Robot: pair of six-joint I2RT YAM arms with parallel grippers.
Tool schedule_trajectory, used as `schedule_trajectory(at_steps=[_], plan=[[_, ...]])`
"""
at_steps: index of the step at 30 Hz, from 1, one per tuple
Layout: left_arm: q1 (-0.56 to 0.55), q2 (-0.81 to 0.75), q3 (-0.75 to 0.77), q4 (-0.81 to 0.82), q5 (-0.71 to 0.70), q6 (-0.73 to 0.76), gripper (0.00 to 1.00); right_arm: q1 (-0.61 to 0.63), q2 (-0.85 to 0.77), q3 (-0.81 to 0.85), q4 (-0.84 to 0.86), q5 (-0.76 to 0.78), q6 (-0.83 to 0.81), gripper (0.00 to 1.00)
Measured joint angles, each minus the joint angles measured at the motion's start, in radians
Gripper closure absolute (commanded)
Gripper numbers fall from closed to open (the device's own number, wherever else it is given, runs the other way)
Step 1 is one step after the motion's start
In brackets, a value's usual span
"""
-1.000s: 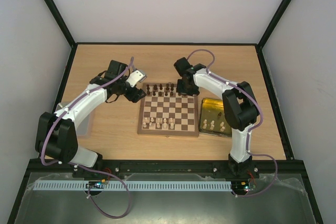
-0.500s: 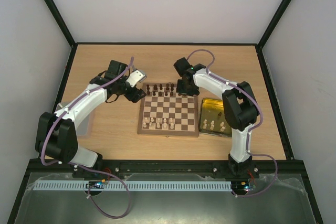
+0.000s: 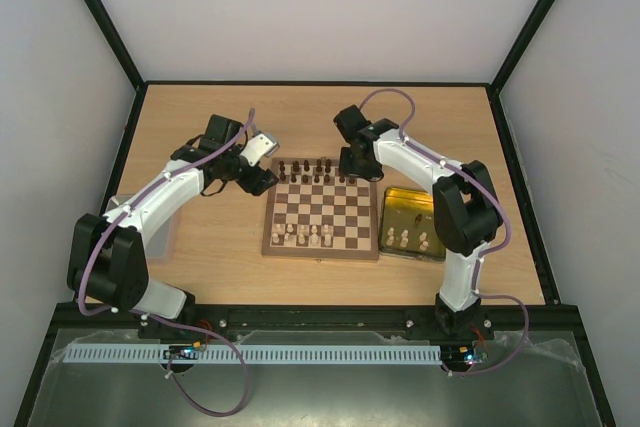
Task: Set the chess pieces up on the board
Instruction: Place the chess piece on the chessboard, then pick up the chess piece from the storage box.
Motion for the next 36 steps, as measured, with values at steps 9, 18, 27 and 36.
schedule_trajectory(at_steps=[9, 18, 27, 36], plan=[[0.000, 0.000, 0.000, 0.000, 0.000, 0.000, 0.24, -0.004, -0.090, -0.089, -0.003, 0.042, 0.000, 0.74], [0.000, 0.000, 0.000, 0.000, 0.001, 0.000, 0.24, -0.106, -0.404, -0.356, -0.002, 0.053, 0.008, 0.72], [-0.001, 0.000, 0.000, 0.000, 0.001, 0.000, 0.24, -0.183, -0.547, -0.592, -0.002, 0.039, 0.048, 0.61], [-0.003, 0.000, 0.000, 0.000, 0.000, 0.000, 0.24, -0.218, -0.557, -0.640, 0.026, 0.025, 0.057, 0.59]])
